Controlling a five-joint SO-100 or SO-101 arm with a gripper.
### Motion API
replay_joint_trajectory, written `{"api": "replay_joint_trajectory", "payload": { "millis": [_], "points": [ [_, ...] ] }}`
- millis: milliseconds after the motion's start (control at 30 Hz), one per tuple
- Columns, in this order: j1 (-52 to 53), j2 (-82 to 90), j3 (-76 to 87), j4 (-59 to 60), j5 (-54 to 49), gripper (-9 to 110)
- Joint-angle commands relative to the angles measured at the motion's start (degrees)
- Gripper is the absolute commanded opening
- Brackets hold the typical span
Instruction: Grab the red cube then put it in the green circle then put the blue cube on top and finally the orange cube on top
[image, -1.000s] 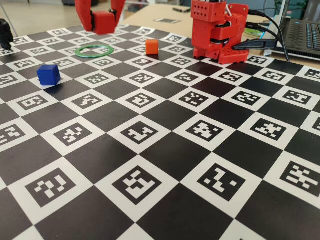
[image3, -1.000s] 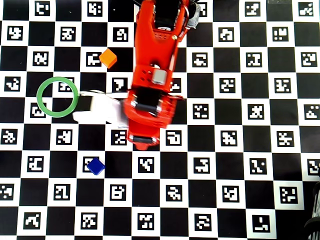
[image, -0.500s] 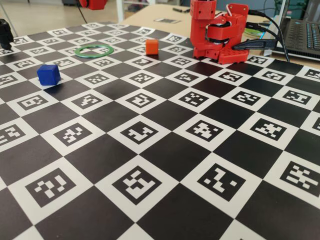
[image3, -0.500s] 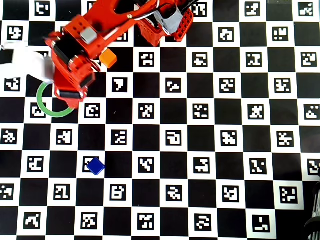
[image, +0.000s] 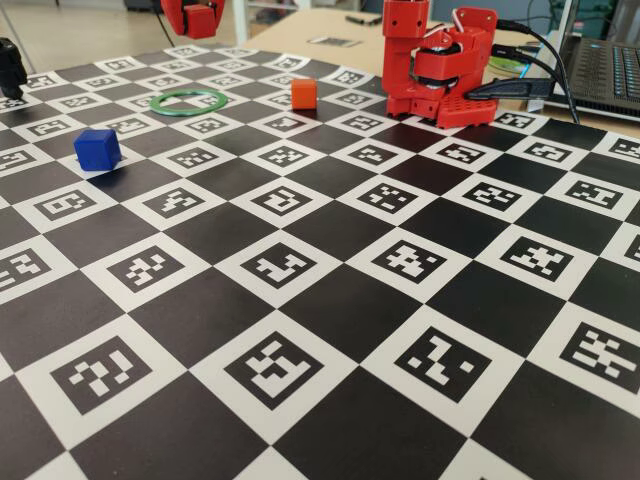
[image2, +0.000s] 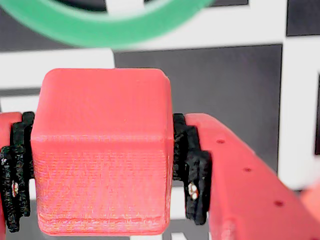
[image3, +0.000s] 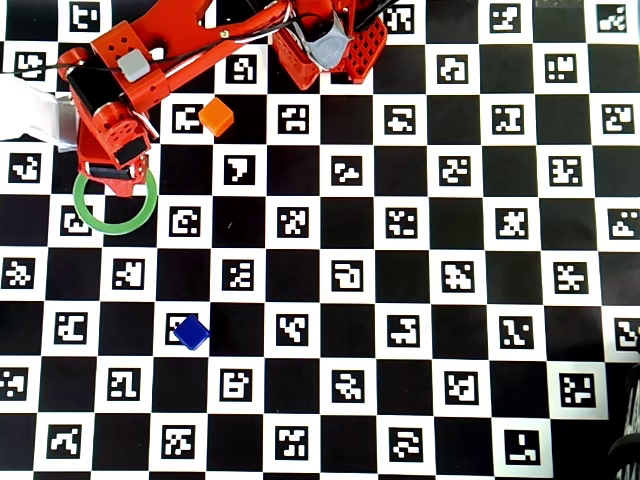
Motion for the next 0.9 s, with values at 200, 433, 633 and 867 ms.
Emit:
{"api": "replay_joint_trajectory", "payload": {
  "millis": [200, 433, 633, 867],
  "points": [
    [2.3, -1.6, 1.1, -7.5, -2.1, 13],
    [3.2, -5.5, 1.7, -11.2, -3.3, 13],
    [3.6, -7.3, 3.0, -13.5, -3.9, 13],
    [3.7, -8.3, 6.2, -17.1, -4.0, 13]
  ]
}}
